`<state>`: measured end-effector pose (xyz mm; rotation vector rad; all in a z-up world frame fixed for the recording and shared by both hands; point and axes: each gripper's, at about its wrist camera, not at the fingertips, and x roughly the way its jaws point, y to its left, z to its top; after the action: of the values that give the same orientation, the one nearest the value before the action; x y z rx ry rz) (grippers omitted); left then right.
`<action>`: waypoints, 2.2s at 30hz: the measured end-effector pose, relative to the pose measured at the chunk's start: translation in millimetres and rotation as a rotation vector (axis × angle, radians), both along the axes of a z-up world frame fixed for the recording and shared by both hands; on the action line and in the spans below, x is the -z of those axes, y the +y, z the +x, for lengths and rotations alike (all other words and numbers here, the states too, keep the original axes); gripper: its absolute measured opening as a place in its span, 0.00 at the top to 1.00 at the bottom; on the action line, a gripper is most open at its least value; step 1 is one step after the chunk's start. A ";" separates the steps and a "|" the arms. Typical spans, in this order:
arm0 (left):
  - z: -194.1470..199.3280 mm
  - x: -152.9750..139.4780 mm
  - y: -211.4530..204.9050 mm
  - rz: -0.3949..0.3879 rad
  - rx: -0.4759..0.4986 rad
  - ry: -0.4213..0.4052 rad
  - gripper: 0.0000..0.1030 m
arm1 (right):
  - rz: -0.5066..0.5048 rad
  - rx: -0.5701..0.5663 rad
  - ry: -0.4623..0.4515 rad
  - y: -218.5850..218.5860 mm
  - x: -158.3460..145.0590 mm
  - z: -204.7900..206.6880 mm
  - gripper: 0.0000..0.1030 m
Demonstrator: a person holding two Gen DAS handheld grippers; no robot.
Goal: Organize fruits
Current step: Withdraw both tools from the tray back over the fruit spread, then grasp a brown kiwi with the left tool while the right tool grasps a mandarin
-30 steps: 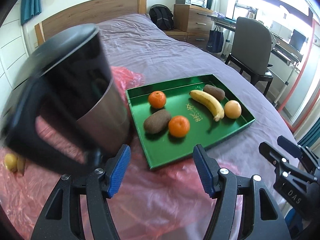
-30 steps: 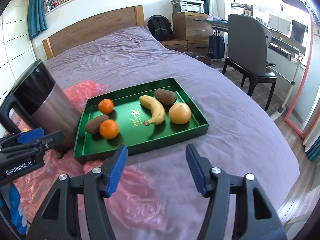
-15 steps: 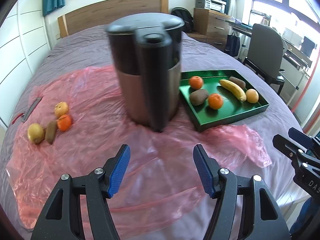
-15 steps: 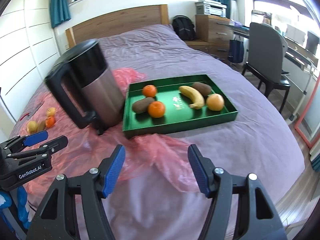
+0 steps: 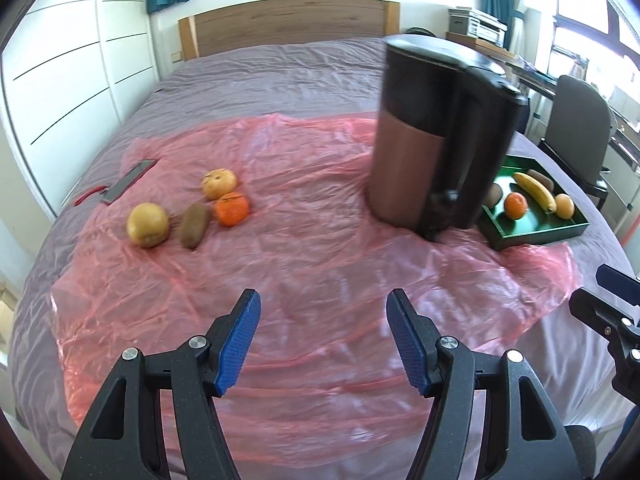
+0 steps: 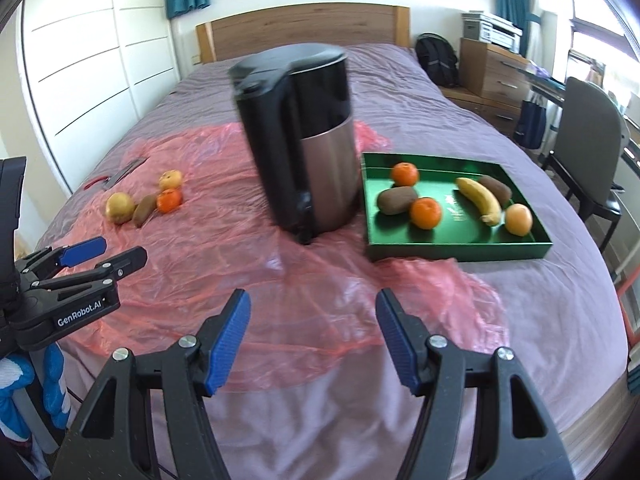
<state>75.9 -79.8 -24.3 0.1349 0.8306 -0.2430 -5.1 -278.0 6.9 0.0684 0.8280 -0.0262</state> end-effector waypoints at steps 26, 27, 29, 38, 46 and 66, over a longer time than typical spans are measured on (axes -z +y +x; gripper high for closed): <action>61.6 45.8 183.7 -0.047 -0.327 0.013 0.42 | -0.007 -0.275 0.091 147.1 50.8 99.7 0.31; 64.7 47.5 186.6 -0.052 -0.333 0.015 0.42 | -0.006 -0.281 0.093 150.0 53.0 103.7 0.31; 70.9 49.9 191.6 -0.071 -0.335 0.018 0.42 | -0.004 -0.296 0.098 158.3 58.2 114.5 0.31; 111.1 58.2 178.5 -0.152 -0.233 0.038 0.42 | 0.015 -0.329 0.081 176.7 68.1 164.0 0.31; 150.3 74.4 156.7 -0.143 -0.160 0.061 0.42 | 0.030 -0.347 0.068 184.8 78.9 204.4 0.31; 196.0 113.2 141.8 -0.140 -0.094 0.108 0.48 | 0.106 -0.390 0.082 196.2 107.4 275.5 0.31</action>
<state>271.9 62.0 -137.5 -0.0485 0.9214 -0.2207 270.4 -81.8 -100.6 0.0044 0.9128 0.3845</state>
